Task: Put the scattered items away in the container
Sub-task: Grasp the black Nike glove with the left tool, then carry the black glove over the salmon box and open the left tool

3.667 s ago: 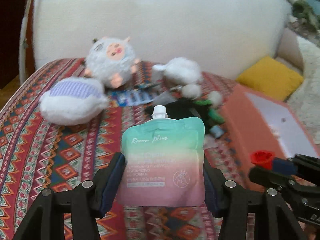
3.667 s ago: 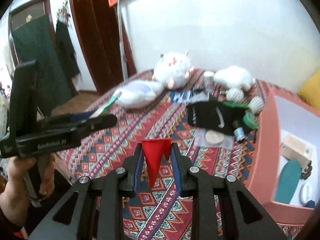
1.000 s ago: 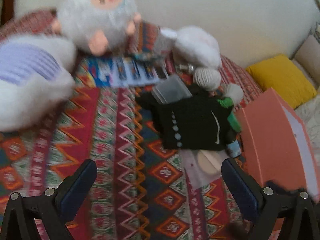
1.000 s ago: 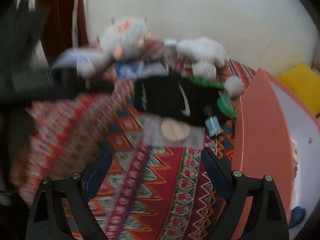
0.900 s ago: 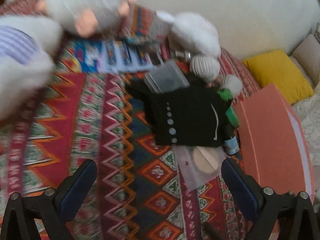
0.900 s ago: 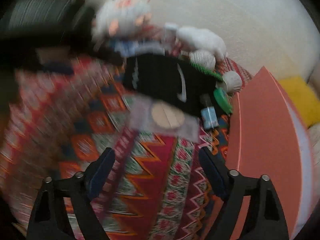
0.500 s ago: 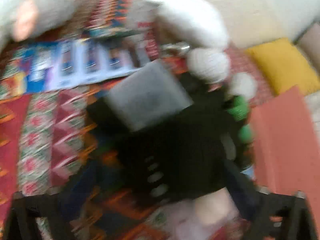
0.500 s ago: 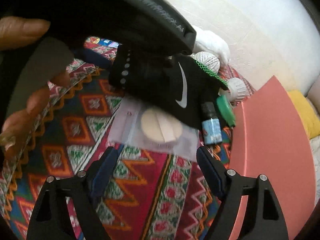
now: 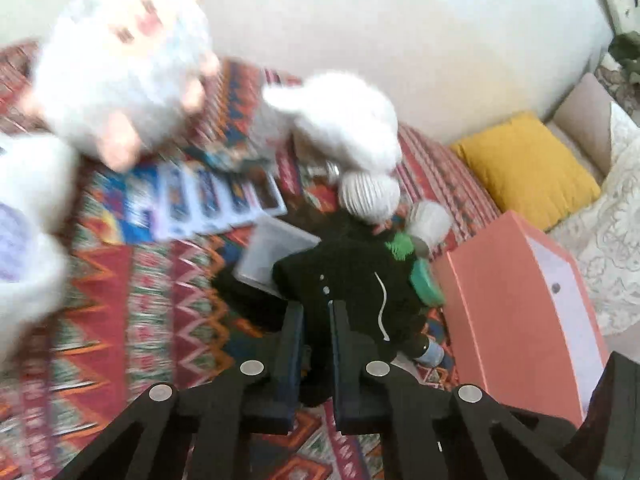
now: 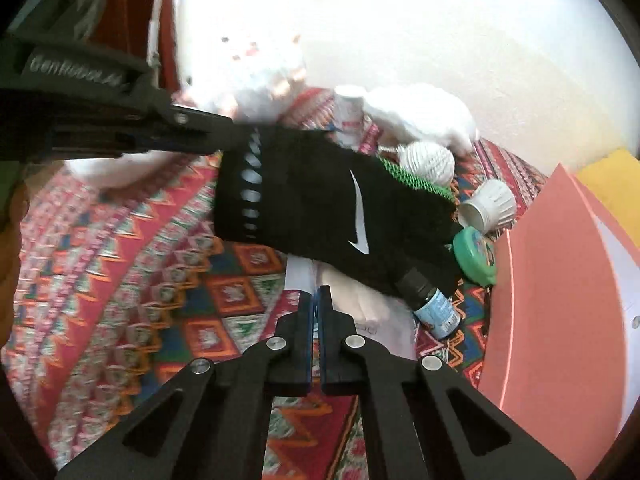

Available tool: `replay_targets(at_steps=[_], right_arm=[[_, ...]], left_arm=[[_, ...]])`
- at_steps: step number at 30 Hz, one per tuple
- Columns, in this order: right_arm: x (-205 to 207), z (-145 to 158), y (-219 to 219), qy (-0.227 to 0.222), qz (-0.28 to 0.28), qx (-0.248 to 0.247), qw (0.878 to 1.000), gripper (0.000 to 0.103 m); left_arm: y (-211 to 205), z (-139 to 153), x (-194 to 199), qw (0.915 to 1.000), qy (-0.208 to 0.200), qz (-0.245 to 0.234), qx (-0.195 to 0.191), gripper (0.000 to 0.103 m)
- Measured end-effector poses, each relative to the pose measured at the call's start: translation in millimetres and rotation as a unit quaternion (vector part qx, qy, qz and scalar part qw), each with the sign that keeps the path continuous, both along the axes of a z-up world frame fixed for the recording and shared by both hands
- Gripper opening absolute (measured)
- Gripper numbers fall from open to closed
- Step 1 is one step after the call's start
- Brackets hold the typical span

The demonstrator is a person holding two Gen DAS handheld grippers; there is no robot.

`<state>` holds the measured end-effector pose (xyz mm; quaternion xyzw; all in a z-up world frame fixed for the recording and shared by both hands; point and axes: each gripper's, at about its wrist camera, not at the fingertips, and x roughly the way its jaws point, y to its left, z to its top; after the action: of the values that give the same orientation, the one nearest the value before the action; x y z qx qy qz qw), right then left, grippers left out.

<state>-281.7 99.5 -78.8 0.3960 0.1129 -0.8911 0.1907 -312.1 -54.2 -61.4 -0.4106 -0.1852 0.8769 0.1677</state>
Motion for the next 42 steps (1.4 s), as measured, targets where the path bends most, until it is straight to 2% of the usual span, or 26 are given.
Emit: replay_targets(at_steps=[3,5,6,7,8,9,10,15,19,23,24,25,26,29,35,39,42], right_arm=[[16,14,1,-0.01,0.008,-0.024,1.0,0.001],[29,20,9,-0.021,0.012,-0.035,0.999,0.001],[33,18,6,-0.023,0.014,-0.034,0.999,0.001],[36,17,3,-0.025,0.015,-0.033,0.999,0.001],[38,14,3,-0.03,0.016,-0.032,0.999,0.001],[39,11,4,-0.034,0.016,-0.03,0.999,0.001],[41,8,5,-0.039,0.016,-0.029,0.999,0.001],[38,-2,13,-0.056,0.022,-0.029,0.998,0.001],[34,-9,20,-0.067,0.028,-0.03,0.997,0.001],[31,-15,26,-0.077,0.033,-0.03,0.996,0.001],[29,-16,27,-0.078,0.033,-0.03,0.996,0.001],[28,-16,29,-0.079,0.031,-0.032,0.996,0.001],[27,-15,31,-0.079,0.03,-0.034,0.996,0.001],[29,-8,36,-0.074,0.027,-0.046,0.996,0.001],[44,15,44,-0.048,0.027,-0.069,0.996,0.001],[56,35,48,-0.026,0.028,-0.088,0.995,0.001],[67,52,49,-0.003,0.033,-0.099,0.995,0.001]], left_arm=[[-8,16,21,0.9999,0.011,0.007,-0.01,0.007],[-13,10,25,0.9998,-0.001,0.004,-0.017,0.007],[-15,7,26,0.9997,-0.009,0.003,-0.02,0.012],[-19,2,27,0.9996,-0.019,0.002,-0.021,0.032],[-21,-9,25,0.9993,-0.033,0.006,-0.016,0.046],[-22,-21,22,0.9987,-0.048,0.012,-0.01,0.069],[-22,-32,20,0.9982,-0.057,0.017,-0.009,0.074],[-1,-60,-7,0.9965,-0.072,0.002,-0.042,0.075],[22,-77,-34,0.9935,-0.075,-0.006,-0.085,0.076],[42,-83,-52,0.9948,-0.07,-0.021,-0.07,0.075],[47,-82,-54,0.9959,-0.063,-0.032,-0.057,0.065],[50,-82,-54,0.9959,-0.063,-0.038,-0.052,0.026],[53,-82,-53,0.9956,-0.067,-0.042,-0.051,0.016],[52,-77,-42,0.9967,-0.059,-0.042,-0.037,0.013],[36,-40,8,0.9969,-0.027,-0.05,0.055,0.011],[24,-9,41,0.9964,0.002,-0.036,0.076,0.011],[11,24,66,0.9965,0.036,-0.017,0.074,0.011]])
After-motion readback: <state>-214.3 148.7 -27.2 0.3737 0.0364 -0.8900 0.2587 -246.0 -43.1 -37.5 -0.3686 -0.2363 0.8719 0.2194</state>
